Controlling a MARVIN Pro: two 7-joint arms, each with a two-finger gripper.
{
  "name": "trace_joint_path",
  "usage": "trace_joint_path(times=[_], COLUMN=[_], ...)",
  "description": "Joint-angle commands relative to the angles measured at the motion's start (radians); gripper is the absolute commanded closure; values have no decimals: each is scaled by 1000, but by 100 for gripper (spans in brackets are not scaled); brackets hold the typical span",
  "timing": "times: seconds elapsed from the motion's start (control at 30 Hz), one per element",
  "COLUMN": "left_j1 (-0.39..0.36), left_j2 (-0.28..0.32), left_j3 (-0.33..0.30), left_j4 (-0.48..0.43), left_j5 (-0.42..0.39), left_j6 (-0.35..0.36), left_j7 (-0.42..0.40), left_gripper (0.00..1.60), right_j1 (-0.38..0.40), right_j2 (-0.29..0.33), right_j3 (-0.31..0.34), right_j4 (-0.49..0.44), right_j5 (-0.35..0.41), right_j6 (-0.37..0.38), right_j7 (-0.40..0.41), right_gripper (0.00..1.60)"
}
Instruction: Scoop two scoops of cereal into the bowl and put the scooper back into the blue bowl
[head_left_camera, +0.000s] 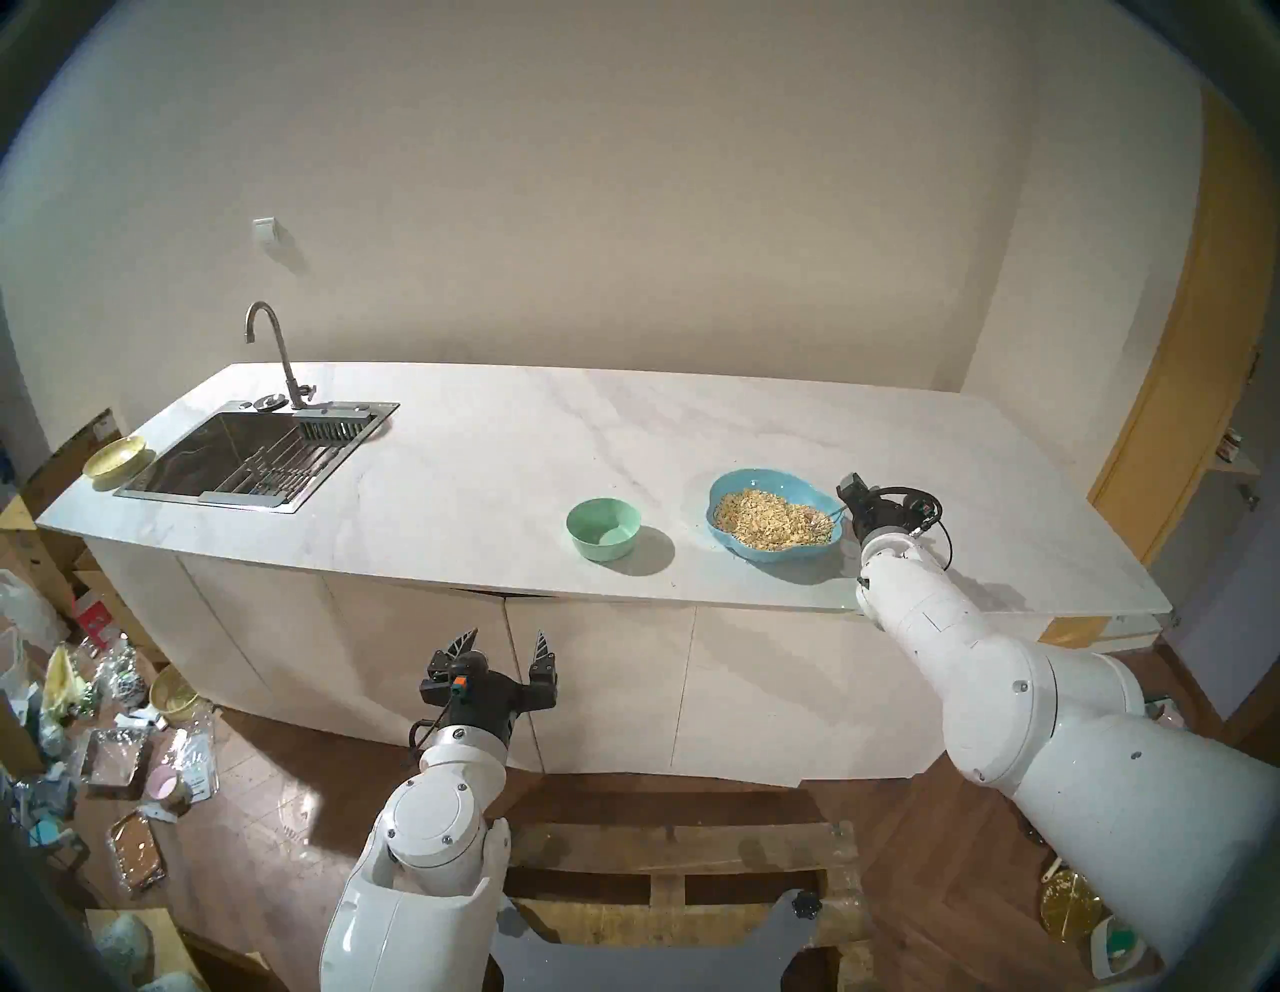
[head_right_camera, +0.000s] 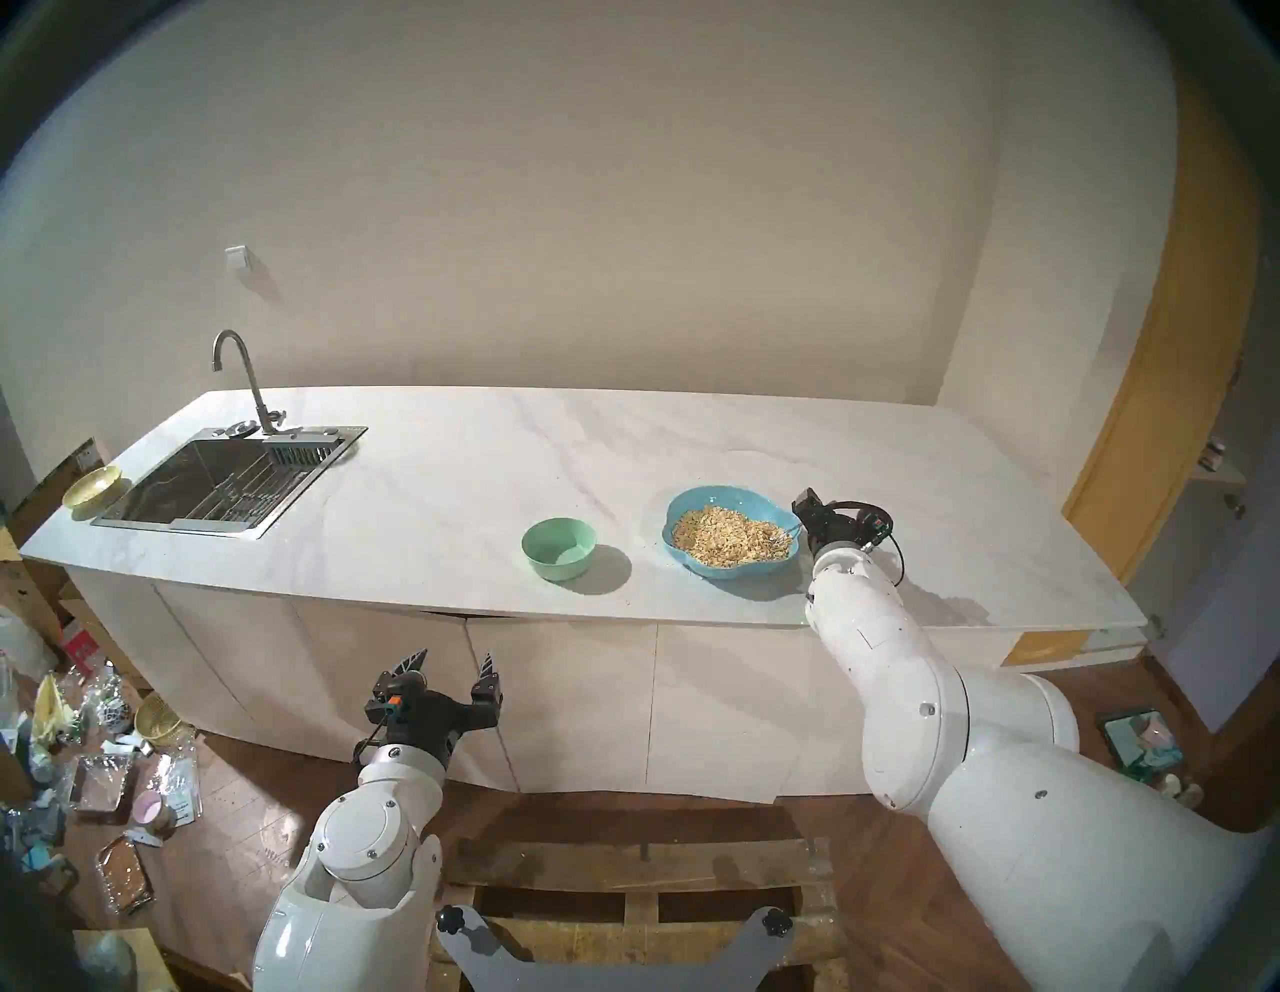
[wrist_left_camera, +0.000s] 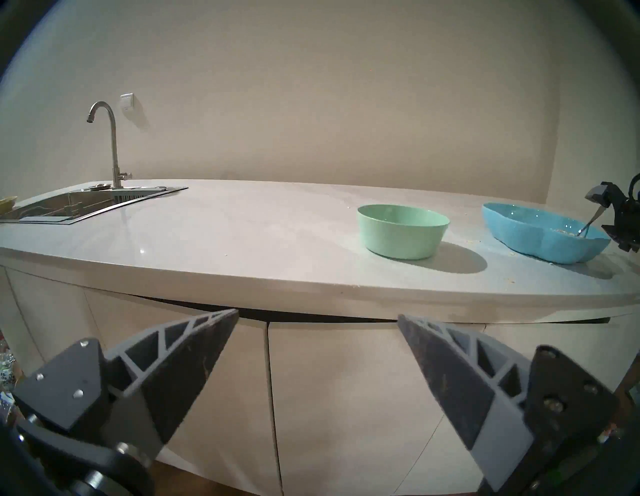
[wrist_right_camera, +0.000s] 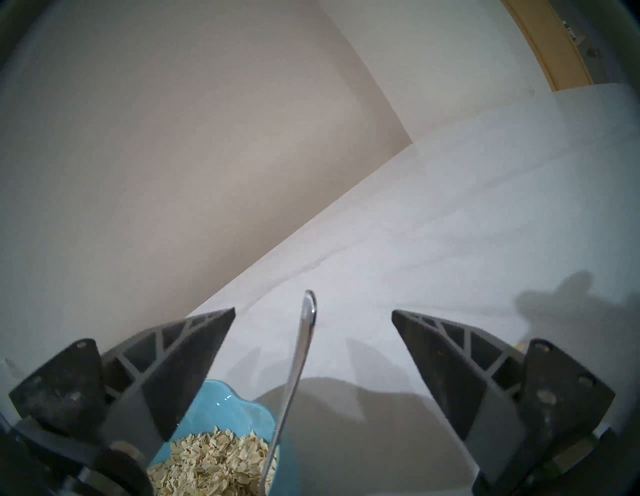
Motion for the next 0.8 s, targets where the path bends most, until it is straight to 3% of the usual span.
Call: trace_joint_path(times=[0.0,0.5,0.77], left_j1=[-4,-4,-4], left_j2=[1,1,1], left_j3=[2,2,2], left_j4=[-25,-25,-25], left_j5=[-1,-2,-2], left_j6=[-6,-6,-6], left_j7=[-4,-4,-4], left_gripper=[0,0,0], right_j1=[42,53,39], right_j2=[7,17,-11], right_j3=[11,21,-39], right_j4=[1,33,-2], right_j5=[12,11,-26], right_j6=[-30,-48,-71], right_j7=[28,53,76], right_gripper=[160,160,160])
